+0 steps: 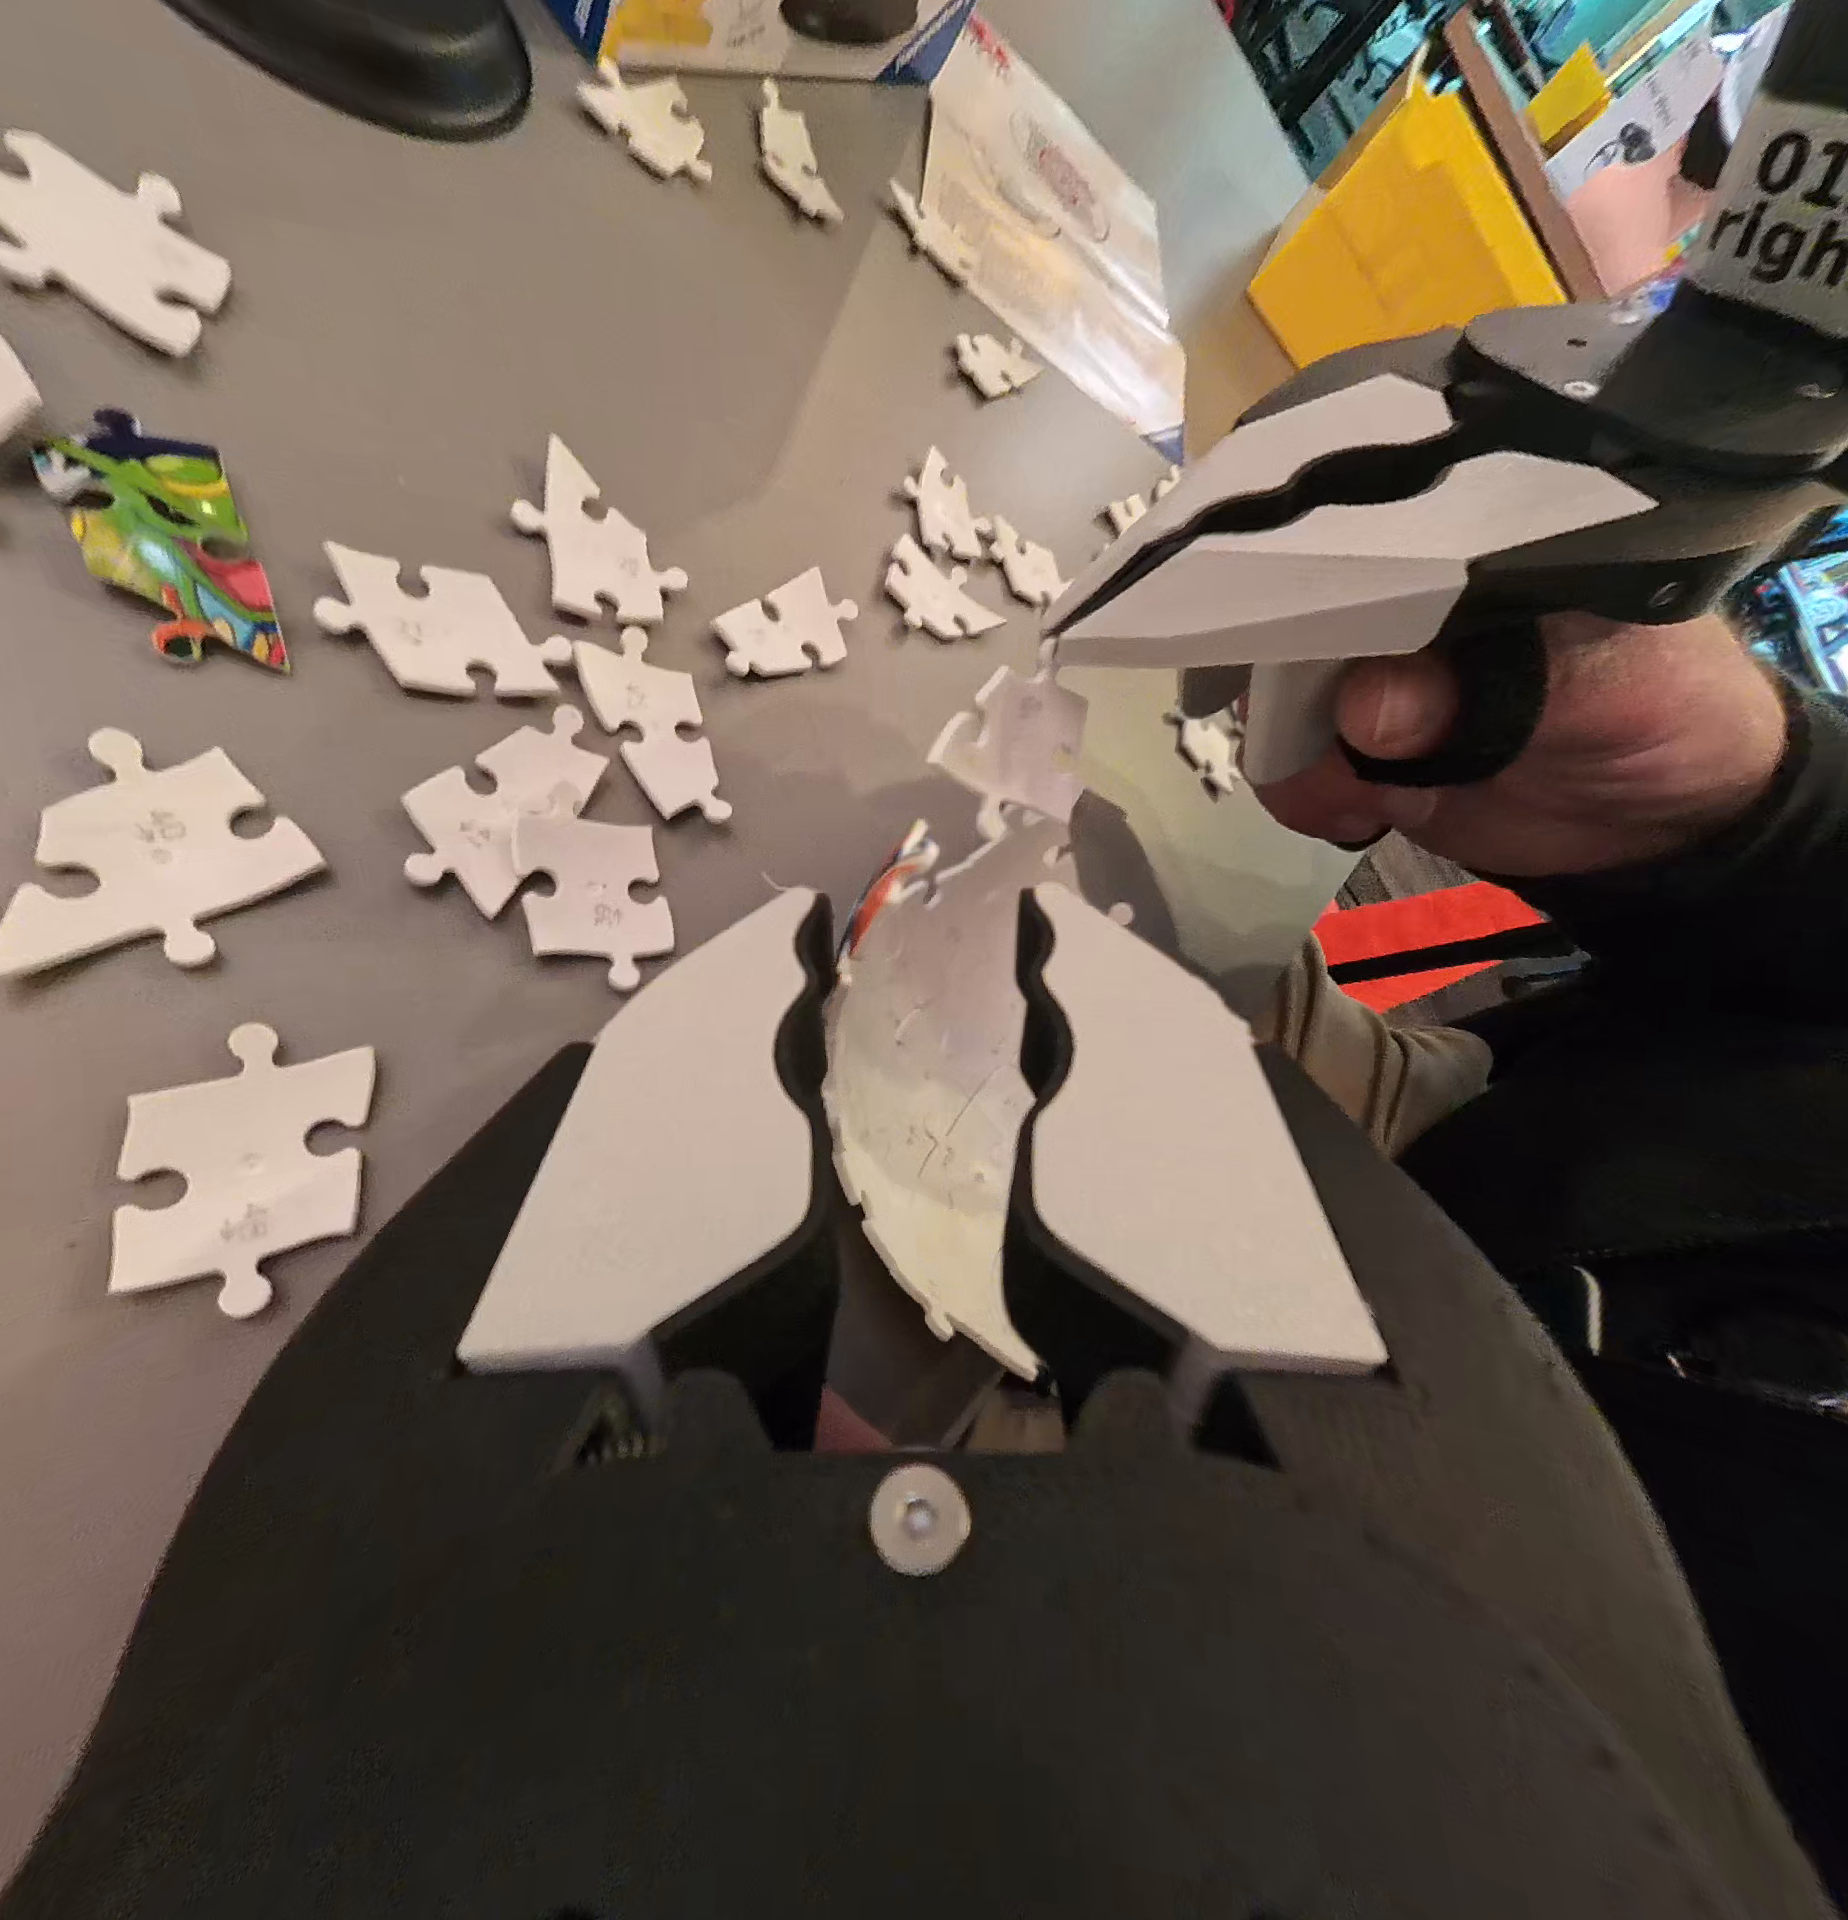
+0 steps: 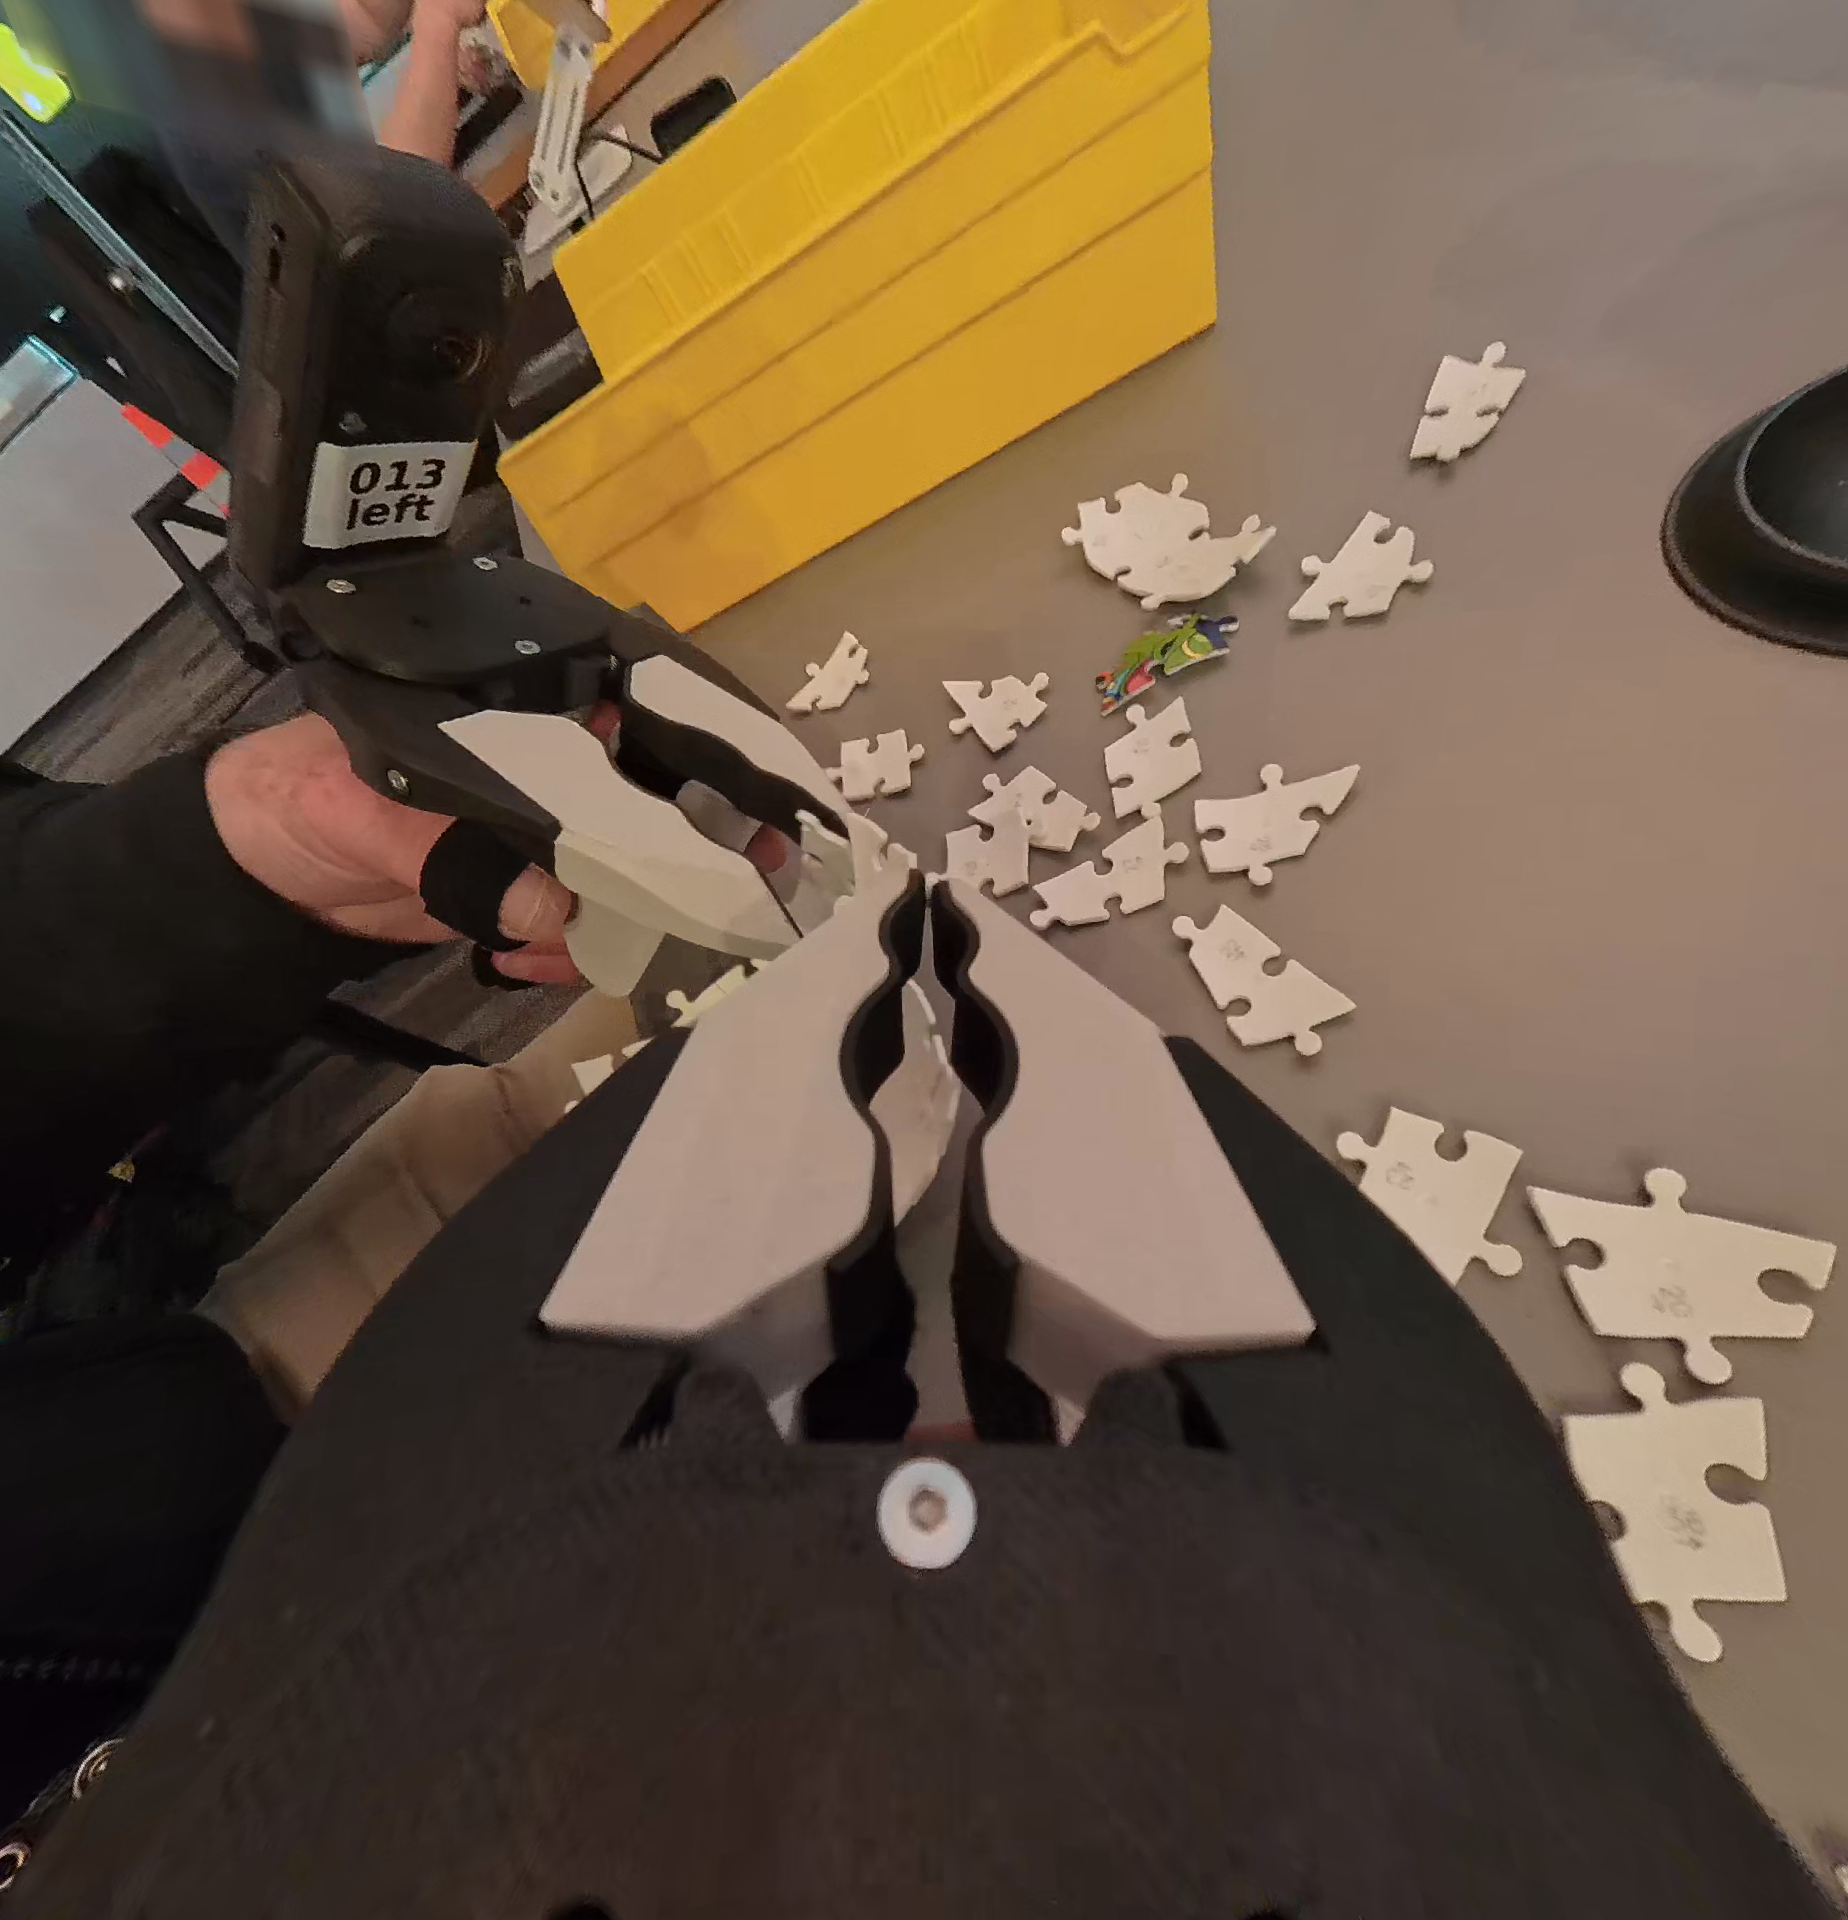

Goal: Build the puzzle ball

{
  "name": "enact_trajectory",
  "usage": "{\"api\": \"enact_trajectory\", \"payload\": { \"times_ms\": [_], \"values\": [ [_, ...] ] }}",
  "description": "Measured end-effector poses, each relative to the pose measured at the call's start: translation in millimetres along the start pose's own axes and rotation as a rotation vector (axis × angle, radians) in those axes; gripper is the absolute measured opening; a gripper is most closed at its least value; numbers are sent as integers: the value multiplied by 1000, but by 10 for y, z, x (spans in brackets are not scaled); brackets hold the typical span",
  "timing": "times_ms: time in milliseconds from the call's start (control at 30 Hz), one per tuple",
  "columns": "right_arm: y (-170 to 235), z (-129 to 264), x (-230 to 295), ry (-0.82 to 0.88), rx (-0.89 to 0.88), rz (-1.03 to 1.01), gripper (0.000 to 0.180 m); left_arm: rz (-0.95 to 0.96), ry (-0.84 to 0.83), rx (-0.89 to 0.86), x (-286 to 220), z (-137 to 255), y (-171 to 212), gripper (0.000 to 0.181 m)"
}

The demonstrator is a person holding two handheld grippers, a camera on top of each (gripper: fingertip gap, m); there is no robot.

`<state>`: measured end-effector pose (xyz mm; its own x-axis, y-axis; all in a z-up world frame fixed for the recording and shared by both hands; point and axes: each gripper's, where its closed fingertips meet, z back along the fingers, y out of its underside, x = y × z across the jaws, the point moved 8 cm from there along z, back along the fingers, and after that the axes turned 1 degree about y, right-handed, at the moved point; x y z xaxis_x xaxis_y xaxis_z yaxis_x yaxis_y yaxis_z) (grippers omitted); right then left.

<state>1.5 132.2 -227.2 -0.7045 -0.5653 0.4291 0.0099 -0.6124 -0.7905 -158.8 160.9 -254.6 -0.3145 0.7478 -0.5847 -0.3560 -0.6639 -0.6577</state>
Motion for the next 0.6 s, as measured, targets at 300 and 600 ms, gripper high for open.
{"api": "enact_trajectory", "payload": {
  "times_ms": [300,600],
  "values": [
    [-114,86,43,-43,-117,11,0,-73,88,-112,-134,36,-228,35],
    [-168,88,26,-69,-139,31,0,-62,154,-189,-107,48,-373,4]
  ]
}}
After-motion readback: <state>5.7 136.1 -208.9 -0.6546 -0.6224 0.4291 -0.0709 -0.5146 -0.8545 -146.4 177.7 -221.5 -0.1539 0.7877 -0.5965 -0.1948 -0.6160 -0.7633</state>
